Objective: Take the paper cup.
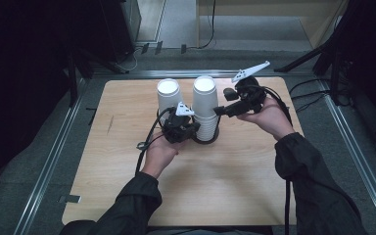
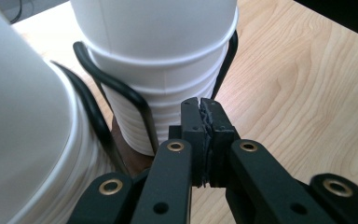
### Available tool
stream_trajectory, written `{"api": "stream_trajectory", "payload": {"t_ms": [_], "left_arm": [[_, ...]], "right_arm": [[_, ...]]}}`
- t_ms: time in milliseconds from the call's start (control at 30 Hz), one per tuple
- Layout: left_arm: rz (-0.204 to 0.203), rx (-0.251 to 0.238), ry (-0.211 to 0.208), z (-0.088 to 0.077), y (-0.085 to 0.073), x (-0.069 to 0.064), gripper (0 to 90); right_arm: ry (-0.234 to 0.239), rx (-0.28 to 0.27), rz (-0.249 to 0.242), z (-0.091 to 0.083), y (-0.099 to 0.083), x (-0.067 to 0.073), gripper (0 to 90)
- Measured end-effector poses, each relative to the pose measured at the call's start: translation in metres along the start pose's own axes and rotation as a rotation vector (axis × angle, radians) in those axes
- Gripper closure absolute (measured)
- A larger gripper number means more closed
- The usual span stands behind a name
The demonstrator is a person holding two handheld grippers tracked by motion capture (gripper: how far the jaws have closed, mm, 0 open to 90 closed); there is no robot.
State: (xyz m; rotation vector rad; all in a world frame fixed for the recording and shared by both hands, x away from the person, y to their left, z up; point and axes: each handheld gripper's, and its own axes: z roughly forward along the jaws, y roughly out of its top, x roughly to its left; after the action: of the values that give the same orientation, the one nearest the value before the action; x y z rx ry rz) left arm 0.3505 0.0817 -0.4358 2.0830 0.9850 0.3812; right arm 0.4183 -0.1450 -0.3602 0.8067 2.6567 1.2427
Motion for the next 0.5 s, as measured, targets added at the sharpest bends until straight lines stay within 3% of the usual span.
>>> {"api": "stream_trajectory", "payload": {"t_ms": [133, 200, 367, 433, 500], "left_arm": [[-0.007, -0.008, 0.022, 0.004, 0.005, -0.002, 89.1], [-0.024, -0.012, 0.019, 0.005, 0.006, 0.000, 89.1], [-0.018, -0.016, 0.015, 0.005, 0.007, -0.002, 88.6], [-0.011, -0.026, 0.016, 0.004, 0.007, -0.003, 88.3], [-0.013, -0.024, 0.021, 0.006, 0.007, -0.002, 88.3]], "right_arm": [[0.002, -0.001, -0.008, 0.001, 0.014, 0.000, 22.3], [0.007, 0.002, -0.008, 0.002, 0.022, 0.000, 21.1], [0.020, 0.016, -0.035, 0.005, 0.035, 0.003, 19.9], [0.029, 0.055, -0.083, 0.011, 0.043, 0.005, 15.1], [0.026, 0.085, -0.096, 0.016, 0.047, 0.005, 13.7]]}}
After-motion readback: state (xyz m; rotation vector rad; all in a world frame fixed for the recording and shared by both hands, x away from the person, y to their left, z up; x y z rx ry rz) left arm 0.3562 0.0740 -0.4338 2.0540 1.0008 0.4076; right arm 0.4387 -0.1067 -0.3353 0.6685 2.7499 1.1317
